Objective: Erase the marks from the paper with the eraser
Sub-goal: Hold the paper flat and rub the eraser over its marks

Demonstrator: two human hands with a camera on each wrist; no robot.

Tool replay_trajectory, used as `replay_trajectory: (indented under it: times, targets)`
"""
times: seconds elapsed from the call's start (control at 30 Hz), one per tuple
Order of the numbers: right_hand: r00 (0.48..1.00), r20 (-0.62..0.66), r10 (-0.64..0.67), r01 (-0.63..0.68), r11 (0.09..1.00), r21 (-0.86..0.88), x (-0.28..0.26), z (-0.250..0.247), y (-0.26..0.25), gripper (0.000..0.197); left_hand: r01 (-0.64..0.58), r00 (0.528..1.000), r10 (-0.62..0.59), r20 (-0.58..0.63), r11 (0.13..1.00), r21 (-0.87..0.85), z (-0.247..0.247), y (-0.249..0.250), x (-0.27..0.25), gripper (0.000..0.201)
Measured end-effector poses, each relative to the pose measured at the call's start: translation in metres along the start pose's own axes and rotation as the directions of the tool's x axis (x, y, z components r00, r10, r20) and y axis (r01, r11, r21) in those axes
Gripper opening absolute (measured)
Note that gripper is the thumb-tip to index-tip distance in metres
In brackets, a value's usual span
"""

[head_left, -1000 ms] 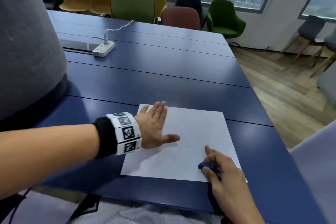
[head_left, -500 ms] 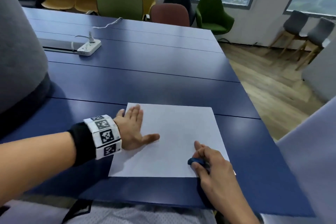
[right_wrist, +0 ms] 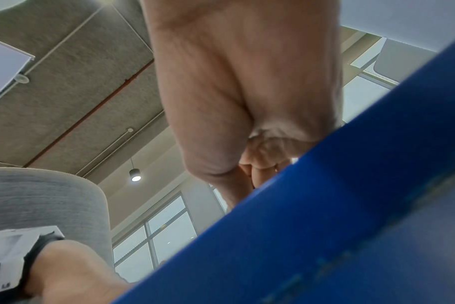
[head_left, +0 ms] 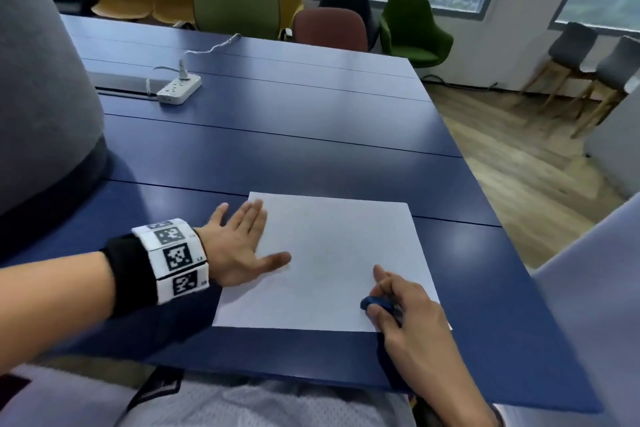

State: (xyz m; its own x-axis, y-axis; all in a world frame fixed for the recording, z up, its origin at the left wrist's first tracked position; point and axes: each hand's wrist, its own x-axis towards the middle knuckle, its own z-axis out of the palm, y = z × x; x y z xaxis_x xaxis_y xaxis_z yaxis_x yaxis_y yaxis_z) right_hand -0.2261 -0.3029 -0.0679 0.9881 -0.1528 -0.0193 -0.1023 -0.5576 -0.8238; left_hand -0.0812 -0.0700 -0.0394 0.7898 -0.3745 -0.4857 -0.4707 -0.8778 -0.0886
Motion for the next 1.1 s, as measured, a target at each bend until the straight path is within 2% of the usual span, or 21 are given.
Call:
replay_trajectory:
  times: [0.07,0.13,0.2,0.23,0.3,0.4,0.47,0.5,0.57,0.7,0.87,1.0,1.1]
  targets:
    - [1.000,-0.004,0.001,-0.001,1.000,0.001,0.000,-0.001,0.001,0.023,-0.003,1.000,0.003,-0.018,1.000,-0.012,-0.005,0.001,0.003,0.138]
    - [1.000,-0.007,0.005,-0.006,1.000,-0.006,0.001,-0.003,0.002,0.021,-0.159,0.987,0.158,-0.032,0.987,-0.006,-0.010,0.021,0.004,0.123]
    - [1.000,-0.003,0.007,-0.007,1.000,-0.015,0.000,-0.003,0.002,0.020,-0.326,0.945,0.326,-0.002,0.945,0.019,-0.008,0.044,0.003,0.097]
    - [1.000,-0.002,0.008,-0.008,1.000,-0.023,0.001,-0.003,0.002,0.020,-0.362,0.932,0.362,0.009,0.932,0.017,-0.005,0.049,0.002,0.086]
    - [1.000,-0.005,0.023,-0.023,1.000,-0.018,0.000,-0.003,0.003,0.020,-0.311,0.950,0.310,0.040,0.950,0.020,0.003,0.041,0.000,0.086]
    - [1.000,-0.015,-0.006,0.005,0.999,-0.037,0.003,-0.003,0.001,0.020,-0.022,1.000,0.022,0.016,1.000,0.005,0.004,0.010,0.002,0.116]
    - [1.000,-0.018,0.004,-0.004,0.999,-0.042,0.001,-0.003,0.001,0.020,0.126,0.992,-0.126,0.007,0.992,-0.011,-0.004,0.001,0.007,0.113]
    - [1.000,-0.019,0.003,-0.004,0.999,-0.048,0.002,-0.003,0.001,0.020,0.144,0.989,-0.144,-0.009,0.989,-0.025,-0.010,0.002,0.011,0.108]
    - [1.000,-0.026,-0.006,0.004,0.997,-0.079,0.001,-0.003,0.000,0.020,0.081,0.996,-0.081,-0.021,0.996,-0.029,-0.030,0.011,0.021,0.096]
    - [0.999,-0.011,-0.032,0.030,0.978,-0.205,0.003,-0.005,-0.006,0.017,-0.121,0.993,0.121,0.007,0.993,-0.010,-0.071,0.029,0.051,0.080]
    - [0.999,0.042,-0.030,0.043,0.935,-0.353,0.009,-0.010,-0.018,0.015,-0.243,0.970,0.243,0.004,0.970,-0.019,-0.093,0.028,0.087,0.085]
    - [0.993,0.104,0.061,-0.003,0.874,-0.486,0.014,-0.014,-0.036,0.006,-0.294,0.954,0.294,0.060,0.956,-0.010,-0.098,0.021,0.105,0.091]
    - [0.978,0.172,0.122,-0.014,0.851,-0.525,0.021,-0.018,-0.042,0.009,-0.317,0.945,0.315,0.084,0.948,0.006,-0.093,0.021,0.110,0.089]
